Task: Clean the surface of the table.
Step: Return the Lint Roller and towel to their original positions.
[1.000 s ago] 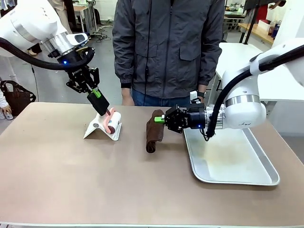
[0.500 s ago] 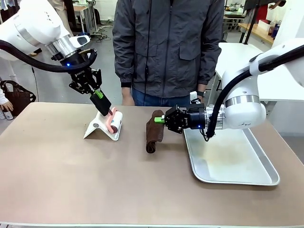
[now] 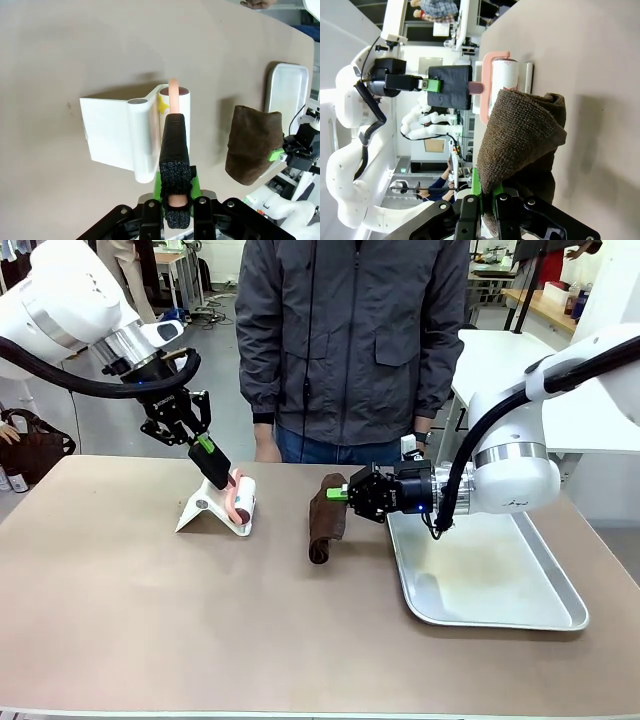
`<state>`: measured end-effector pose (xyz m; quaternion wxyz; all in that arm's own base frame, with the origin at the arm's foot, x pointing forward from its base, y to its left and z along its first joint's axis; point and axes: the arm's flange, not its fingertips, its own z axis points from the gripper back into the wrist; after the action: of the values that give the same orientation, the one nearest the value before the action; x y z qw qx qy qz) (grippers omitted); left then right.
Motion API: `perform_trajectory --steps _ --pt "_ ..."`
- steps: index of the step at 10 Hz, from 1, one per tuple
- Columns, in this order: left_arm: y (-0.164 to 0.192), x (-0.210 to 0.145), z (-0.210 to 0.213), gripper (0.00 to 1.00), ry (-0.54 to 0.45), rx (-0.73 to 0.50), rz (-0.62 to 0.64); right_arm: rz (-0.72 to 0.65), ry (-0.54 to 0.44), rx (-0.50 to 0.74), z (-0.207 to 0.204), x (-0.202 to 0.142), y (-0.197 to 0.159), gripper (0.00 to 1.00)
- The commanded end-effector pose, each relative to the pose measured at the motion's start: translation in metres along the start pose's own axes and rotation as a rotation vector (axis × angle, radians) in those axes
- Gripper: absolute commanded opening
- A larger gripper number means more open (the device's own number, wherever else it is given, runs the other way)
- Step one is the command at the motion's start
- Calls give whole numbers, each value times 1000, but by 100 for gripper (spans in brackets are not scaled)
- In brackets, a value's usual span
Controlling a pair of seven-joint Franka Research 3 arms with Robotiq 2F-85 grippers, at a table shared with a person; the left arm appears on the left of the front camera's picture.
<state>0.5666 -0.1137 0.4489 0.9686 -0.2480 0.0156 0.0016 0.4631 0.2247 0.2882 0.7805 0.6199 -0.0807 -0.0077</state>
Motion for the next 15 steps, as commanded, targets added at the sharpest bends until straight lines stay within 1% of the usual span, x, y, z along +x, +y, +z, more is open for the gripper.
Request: perform_trajectory --steps 1,3,6,10,13,15 --pt "2 -12 0 22 -24 -19 53 10 1 17 -2 0 1 9" --pt "4 -11 -3 22 -42 3 58 12 3 19 -3 -1 1 9" --pt "9 -8 -10 22 9 35 11 6 15 23 -3 -1 1 9" --pt "13 -2 -15 22 18 72 -18 3 39 42 -3 -2 1 9" --pt "21 7 -15 22 32 64 -21 3 47 37 -5 -3 0 9" --pt "23 9 -17 22 61 43 -36 0 47 35 -5 -3 0 9"
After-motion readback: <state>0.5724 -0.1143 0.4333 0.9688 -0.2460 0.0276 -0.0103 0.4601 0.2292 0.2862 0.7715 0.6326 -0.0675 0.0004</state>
